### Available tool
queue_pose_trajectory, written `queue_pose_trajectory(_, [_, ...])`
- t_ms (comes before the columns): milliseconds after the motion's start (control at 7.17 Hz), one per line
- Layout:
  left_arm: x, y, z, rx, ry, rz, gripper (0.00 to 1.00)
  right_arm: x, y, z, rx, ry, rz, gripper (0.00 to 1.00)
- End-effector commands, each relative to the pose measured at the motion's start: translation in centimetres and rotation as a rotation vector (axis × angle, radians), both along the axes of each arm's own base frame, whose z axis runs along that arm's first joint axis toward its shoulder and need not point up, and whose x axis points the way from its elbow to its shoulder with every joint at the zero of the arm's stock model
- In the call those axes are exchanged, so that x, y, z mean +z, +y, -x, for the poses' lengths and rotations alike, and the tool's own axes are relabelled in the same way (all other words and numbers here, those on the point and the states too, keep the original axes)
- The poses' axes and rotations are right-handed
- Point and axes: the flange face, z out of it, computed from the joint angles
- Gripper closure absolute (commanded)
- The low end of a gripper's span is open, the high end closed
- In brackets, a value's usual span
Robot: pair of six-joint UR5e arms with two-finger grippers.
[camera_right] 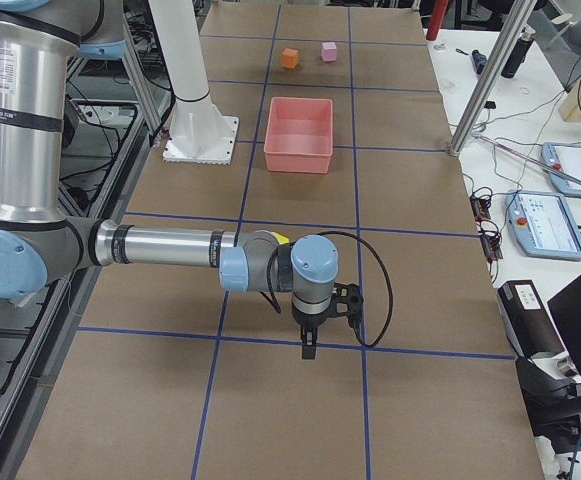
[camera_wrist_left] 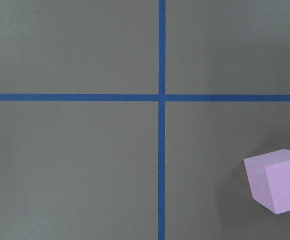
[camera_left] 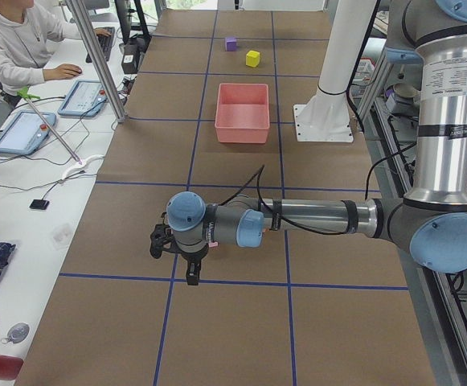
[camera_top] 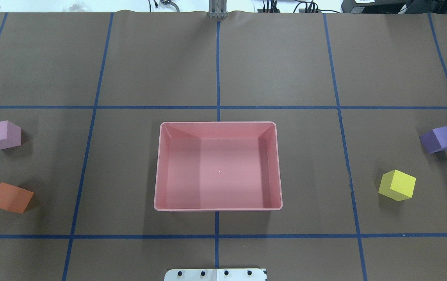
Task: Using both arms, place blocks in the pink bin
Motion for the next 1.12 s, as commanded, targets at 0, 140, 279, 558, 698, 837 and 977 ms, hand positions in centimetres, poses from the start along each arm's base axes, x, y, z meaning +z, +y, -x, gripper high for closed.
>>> queue_pose_trajectory(0, [-0.2,-0.1,0.0,-0.001,0.003,-0.095,0.00,-0.9,-0.9,-0.1,0.000,0.003,-0.022,0.00])
queue_pose_trajectory(140, [-1.2,-0.3,0.0,-0.001,0.004,-0.121,0.00,-1.2,-1.3,0.1,-0.003,0.001,-0.028,0.00])
queue_pose_trajectory(279, [-2.7,-0.9,0.0,-0.005,-0.001,-0.172,0.00,-2.3,-2.5,0.6,-0.007,-0.005,-0.056,0.00])
queue_pose_trajectory(558, [-1.5,-1.3,0.0,-0.062,0.015,-0.148,0.00,-3.6,-3.4,1.4,-0.020,-0.032,-0.167,0.00])
queue_pose_trajectory(698, [-1.8,-3.3,-0.1,-0.090,0.026,-0.119,0.00,-2.9,-3.6,1.6,-0.024,-0.050,-0.159,0.00])
queue_pose_trajectory(837, [-1.2,-3.5,-0.2,-0.087,0.023,-0.107,0.00,-2.9,-3.5,1.6,-0.025,-0.050,-0.178,0.00])
queue_pose_trajectory(977, [-1.9,-5.6,-0.8,-0.075,0.024,-0.123,0.00,-3.2,-3.6,1.6,-0.026,-0.052,-0.187,0.00])
